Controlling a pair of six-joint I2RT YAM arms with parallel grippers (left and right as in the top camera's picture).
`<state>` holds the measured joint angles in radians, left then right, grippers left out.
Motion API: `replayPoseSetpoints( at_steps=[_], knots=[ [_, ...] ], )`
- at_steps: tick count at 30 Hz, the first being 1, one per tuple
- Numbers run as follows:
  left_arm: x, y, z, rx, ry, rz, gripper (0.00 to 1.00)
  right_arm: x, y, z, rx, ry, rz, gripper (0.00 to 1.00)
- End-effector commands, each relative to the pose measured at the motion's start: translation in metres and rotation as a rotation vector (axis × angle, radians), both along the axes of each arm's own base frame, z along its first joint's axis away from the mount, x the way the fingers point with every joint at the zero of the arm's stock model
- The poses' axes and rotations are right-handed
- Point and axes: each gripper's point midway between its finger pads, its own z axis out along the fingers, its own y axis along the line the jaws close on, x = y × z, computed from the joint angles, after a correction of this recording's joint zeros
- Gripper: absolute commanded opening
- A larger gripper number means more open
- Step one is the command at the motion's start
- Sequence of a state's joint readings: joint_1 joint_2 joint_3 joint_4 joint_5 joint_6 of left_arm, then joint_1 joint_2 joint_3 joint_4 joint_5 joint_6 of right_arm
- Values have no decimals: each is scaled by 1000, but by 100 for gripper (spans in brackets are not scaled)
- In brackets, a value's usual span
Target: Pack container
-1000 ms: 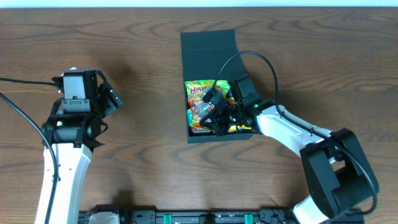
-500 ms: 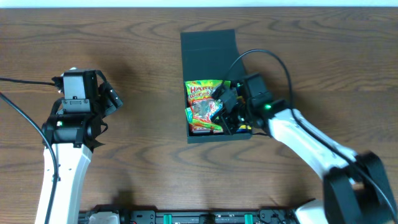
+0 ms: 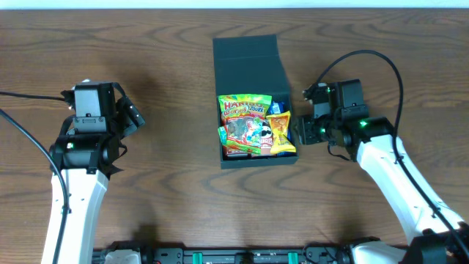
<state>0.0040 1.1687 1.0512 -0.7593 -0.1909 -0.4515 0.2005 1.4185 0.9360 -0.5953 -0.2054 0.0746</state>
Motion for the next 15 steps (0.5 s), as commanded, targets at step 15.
replayPoseSetpoints(
  at_steps=[15],
  knots=[
    [0,4,6,17,-11,12,95,66,-4,-35,-138,-169,89,73]
  ],
)
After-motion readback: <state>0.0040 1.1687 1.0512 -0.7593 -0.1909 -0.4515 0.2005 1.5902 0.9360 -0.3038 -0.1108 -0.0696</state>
